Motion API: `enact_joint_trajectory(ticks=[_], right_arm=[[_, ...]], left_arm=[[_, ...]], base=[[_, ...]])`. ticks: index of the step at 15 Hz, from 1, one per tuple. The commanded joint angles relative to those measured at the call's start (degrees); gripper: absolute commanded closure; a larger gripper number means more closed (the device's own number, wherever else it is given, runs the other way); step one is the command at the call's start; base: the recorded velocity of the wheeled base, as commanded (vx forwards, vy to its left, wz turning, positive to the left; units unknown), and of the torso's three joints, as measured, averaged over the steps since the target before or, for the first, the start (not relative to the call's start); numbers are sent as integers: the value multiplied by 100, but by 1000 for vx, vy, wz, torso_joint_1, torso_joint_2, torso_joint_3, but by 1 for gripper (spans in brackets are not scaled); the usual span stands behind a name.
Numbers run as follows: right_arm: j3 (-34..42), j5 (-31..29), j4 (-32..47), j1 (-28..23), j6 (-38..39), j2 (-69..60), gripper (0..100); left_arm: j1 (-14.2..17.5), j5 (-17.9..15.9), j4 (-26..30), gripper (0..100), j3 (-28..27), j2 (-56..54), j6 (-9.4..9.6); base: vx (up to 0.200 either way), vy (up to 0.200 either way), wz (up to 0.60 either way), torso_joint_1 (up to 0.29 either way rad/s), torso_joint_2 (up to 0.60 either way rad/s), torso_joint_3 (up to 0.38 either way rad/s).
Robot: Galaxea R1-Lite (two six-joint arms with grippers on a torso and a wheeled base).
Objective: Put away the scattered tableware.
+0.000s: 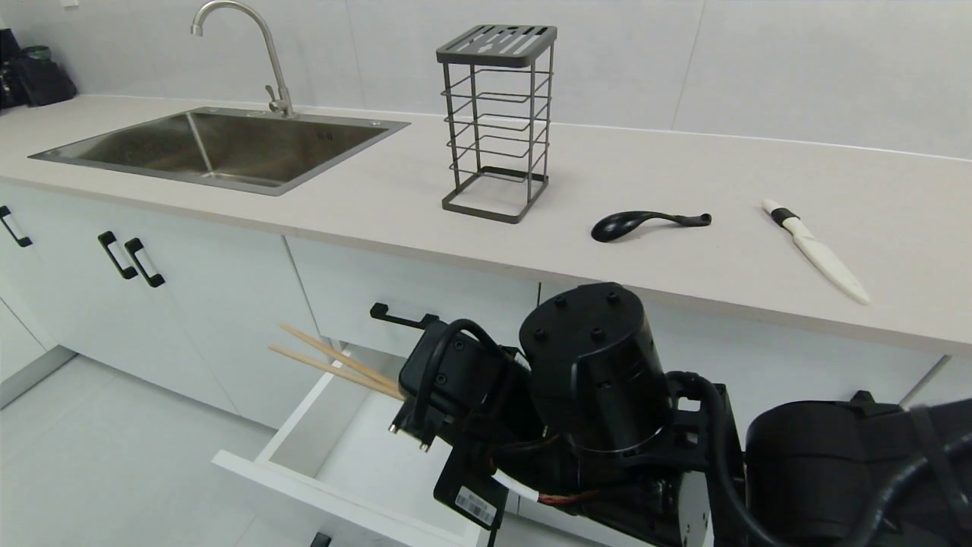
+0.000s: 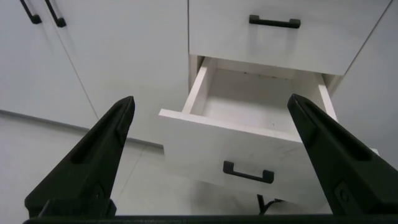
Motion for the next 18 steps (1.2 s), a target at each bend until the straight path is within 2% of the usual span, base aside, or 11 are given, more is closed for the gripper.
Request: enact_joint_trajectory(ticks=[1, 14, 18], right_arm=[[-44, 0, -3, 4, 8, 53, 100], [-184, 0, -126, -32, 26, 132, 100], [-202, 0, -355, -32, 26, 237, 100]], left_arm=[[1, 1, -2, 0, 0, 7, -3], [1, 1, 6, 0, 0, 7, -3], [1, 1, -2, 0, 0, 7, -3]], base=[[0, 0, 0, -95, 124, 51], [0, 0, 0, -128, 199, 75], [0, 0, 0, -49, 195, 42]])
